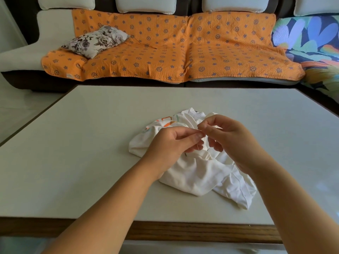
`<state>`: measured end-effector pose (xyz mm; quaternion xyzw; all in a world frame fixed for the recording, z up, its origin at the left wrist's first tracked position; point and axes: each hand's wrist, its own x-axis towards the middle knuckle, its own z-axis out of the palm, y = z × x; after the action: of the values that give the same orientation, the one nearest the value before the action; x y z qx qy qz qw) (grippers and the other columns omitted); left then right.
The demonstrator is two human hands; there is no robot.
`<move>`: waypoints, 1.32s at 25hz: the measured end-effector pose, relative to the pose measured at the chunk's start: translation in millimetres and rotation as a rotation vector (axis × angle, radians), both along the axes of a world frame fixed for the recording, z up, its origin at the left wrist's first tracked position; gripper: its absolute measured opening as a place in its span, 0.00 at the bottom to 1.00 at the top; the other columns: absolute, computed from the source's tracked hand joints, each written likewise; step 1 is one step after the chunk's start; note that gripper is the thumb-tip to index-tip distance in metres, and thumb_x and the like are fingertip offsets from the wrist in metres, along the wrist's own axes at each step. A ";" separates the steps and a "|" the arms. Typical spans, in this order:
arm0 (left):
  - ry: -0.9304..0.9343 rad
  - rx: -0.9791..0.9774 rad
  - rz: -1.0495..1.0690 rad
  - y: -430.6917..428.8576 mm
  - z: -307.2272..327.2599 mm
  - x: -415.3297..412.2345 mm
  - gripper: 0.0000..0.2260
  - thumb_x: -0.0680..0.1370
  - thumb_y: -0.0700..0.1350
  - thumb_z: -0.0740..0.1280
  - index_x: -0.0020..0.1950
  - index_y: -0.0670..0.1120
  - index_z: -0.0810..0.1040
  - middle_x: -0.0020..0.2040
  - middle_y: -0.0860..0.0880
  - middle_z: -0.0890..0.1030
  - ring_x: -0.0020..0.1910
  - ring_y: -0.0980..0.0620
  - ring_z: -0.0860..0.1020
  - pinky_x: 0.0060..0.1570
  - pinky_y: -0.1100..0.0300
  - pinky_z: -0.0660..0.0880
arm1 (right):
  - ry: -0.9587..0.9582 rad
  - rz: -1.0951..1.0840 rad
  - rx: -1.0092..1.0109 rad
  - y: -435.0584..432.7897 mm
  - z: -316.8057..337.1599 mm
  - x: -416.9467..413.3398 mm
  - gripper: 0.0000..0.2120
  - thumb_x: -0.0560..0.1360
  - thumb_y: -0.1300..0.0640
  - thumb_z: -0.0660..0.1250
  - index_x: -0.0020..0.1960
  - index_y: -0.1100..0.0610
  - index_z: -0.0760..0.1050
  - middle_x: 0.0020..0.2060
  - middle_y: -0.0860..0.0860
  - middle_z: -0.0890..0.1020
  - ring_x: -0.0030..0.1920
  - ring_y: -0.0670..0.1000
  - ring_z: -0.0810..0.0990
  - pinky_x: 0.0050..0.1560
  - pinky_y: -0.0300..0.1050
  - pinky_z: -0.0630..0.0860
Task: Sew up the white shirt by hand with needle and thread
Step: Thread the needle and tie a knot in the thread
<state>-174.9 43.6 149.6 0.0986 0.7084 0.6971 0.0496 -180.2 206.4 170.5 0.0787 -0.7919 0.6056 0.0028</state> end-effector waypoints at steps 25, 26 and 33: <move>0.063 -0.072 0.175 -30.5 11.6 -4.5 0.13 0.78 0.52 0.63 0.52 0.48 0.85 0.52 0.53 0.85 0.54 0.58 0.81 0.58 0.60 0.73 | 0.249 0.025 0.465 -0.4 -2.0 7.7 0.05 0.76 0.57 0.69 0.42 0.53 0.80 0.27 0.44 0.73 0.29 0.42 0.72 0.34 0.31 0.68; 0.233 -0.260 0.191 -30.5 10.5 -2.9 0.09 0.78 0.51 0.67 0.52 0.50 0.86 0.51 0.56 0.85 0.54 0.63 0.80 0.57 0.65 0.72 | 0.315 0.045 0.549 -0.9 -2.4 8.5 0.04 0.76 0.57 0.69 0.42 0.53 0.80 0.29 0.44 0.74 0.32 0.41 0.72 0.36 0.30 0.68; 0.297 -0.516 0.017 -26.7 3.7 -0.3 0.09 0.74 0.43 0.74 0.50 0.57 0.84 0.46 0.55 0.86 0.48 0.62 0.82 0.52 0.67 0.75 | 0.359 0.103 0.692 -4.3 -2.9 9.2 0.05 0.77 0.55 0.68 0.47 0.52 0.83 0.35 0.44 0.74 0.35 0.44 0.73 0.39 0.30 0.67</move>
<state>-175.3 16.9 153.3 0.1777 0.8626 0.4722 -0.0370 -171.0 202.1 167.7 0.2194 -0.9311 0.2790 0.0843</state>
